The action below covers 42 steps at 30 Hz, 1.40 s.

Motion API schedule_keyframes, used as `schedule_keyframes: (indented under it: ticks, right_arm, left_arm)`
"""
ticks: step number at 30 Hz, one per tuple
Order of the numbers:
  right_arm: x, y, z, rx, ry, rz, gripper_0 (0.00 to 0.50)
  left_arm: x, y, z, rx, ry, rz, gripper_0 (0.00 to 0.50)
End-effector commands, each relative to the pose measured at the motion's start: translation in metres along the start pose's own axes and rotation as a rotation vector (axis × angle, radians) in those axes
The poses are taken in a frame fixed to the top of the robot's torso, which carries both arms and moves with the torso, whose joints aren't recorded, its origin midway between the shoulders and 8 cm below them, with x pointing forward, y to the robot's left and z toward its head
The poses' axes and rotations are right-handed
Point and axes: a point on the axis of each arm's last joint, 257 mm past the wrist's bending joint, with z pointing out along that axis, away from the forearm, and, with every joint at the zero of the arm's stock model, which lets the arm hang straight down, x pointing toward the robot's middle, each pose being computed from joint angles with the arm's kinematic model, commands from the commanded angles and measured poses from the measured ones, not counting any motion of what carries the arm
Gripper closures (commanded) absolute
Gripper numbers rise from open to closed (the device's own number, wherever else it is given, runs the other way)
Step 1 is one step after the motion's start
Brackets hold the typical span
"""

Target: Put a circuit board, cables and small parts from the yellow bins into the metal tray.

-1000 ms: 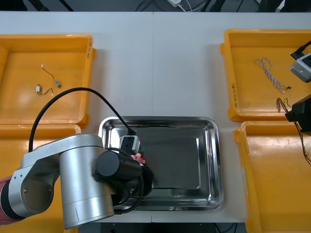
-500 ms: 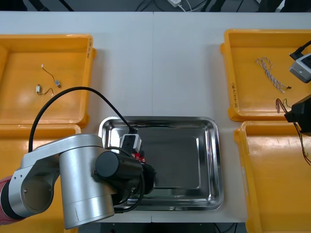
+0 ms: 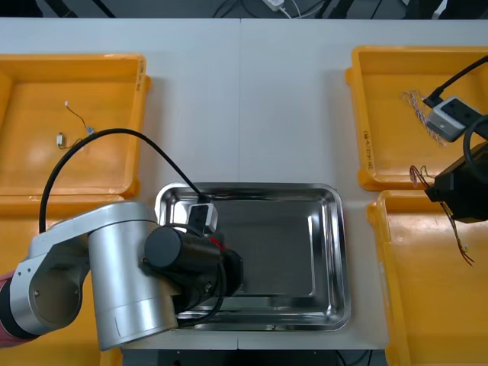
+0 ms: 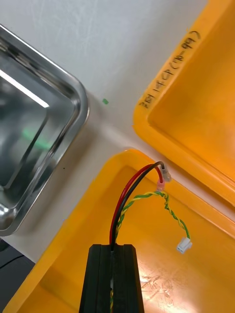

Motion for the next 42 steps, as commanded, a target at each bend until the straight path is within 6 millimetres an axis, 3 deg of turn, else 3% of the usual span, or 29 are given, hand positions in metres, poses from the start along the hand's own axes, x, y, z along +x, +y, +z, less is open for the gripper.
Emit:
schedule_keyframes:
  ticks: [1, 10, 20, 26, 35, 42]
  right_arm:
    - [-0.017, 0.023, 0.002, -0.027, -0.011, -0.081, 0.5]
    - [-0.039, 0.069, 0.02, -0.084, -0.031, -0.183, 0.5]
    - [-0.038, 0.117, 0.041, -0.126, -0.006, -0.307, 0.5]
    - [-0.04, 0.149, 0.048, -0.183, -0.003, -0.383, 0.5]
    - [-0.045, 0.178, 0.065, -0.172, -0.003, -0.486, 0.5]
    - [-0.039, 0.183, 0.077, -0.143, 0.017, -0.614, 0.5]
  left_arm:
    - [-0.044, 0.0, -0.024, 0.015, -0.068, -0.034, 0.0]
    - [-0.077, 0.021, -0.047, -0.008, -0.098, -0.039, 0.0]
    - [-0.105, 0.054, -0.077, -0.067, -0.094, 0.0, 0.0]
    - [-0.133, 0.079, -0.089, -0.093, -0.105, 0.008, 0.0]
    - [-0.169, 0.112, -0.111, -0.126, -0.107, 0.02, 0.0]
    - [-0.184, 0.132, -0.131, -0.14, -0.087, 0.04, 0.0]
